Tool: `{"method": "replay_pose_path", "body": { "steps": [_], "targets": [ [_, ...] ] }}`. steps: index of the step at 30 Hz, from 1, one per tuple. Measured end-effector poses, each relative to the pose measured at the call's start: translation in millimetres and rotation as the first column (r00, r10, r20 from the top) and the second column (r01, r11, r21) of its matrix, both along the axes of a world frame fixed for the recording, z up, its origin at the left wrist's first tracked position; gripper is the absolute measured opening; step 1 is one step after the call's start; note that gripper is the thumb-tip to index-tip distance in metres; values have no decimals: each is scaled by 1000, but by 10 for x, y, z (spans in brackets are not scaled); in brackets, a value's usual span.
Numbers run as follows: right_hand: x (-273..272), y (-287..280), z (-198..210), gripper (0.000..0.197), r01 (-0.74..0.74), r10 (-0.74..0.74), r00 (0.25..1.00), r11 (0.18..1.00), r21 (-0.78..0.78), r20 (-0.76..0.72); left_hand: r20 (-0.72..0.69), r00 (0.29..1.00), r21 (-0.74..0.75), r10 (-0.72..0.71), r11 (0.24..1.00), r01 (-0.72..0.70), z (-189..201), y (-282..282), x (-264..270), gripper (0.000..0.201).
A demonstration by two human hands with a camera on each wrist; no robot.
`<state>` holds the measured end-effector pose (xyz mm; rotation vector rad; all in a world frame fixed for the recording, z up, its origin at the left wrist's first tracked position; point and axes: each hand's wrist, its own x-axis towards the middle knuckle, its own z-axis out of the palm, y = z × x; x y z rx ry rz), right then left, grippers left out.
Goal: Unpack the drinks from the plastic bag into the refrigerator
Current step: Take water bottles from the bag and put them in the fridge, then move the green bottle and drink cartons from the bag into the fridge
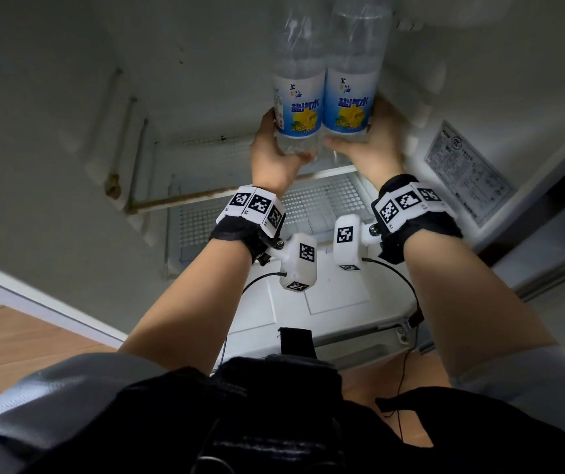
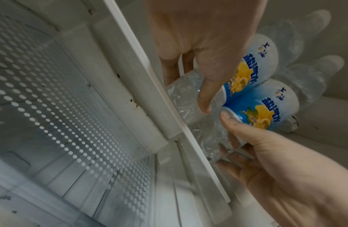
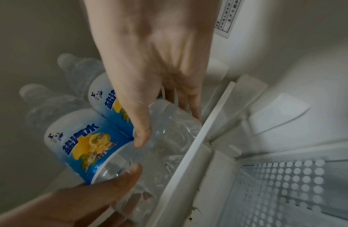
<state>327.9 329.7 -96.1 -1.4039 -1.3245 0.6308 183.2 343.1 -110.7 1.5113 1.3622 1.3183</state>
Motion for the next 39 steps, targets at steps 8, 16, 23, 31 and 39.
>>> {"method": "replay_pose_path", "body": {
  "steps": [8,16,23,31,39],
  "targets": [
    [58,43,-8,64,-7,7,1000,999,-47,-3,-30,1000,-5,7,1000,-8,-15,-11,42,72],
    [129,-147,-112,66,-11,12,1000,993,-118,10,-60,998,-48,30,998,-33,-42,-98,71,87],
    [248,-939,-158,51,-29,25,998,997,-76,-52,48,997,26,58,998,-59,-79,-820,356,75],
    [574,-2378,-123,17,-76,70,980,997,-25,-185,219,947,48,-234,972,229,-60,-2136,850,27],
    [1126,-3645,-226,14,235,-231,956,972,0,-181,219,782,95,-584,810,579,-192,-2827,1578,30]
  ]
}}
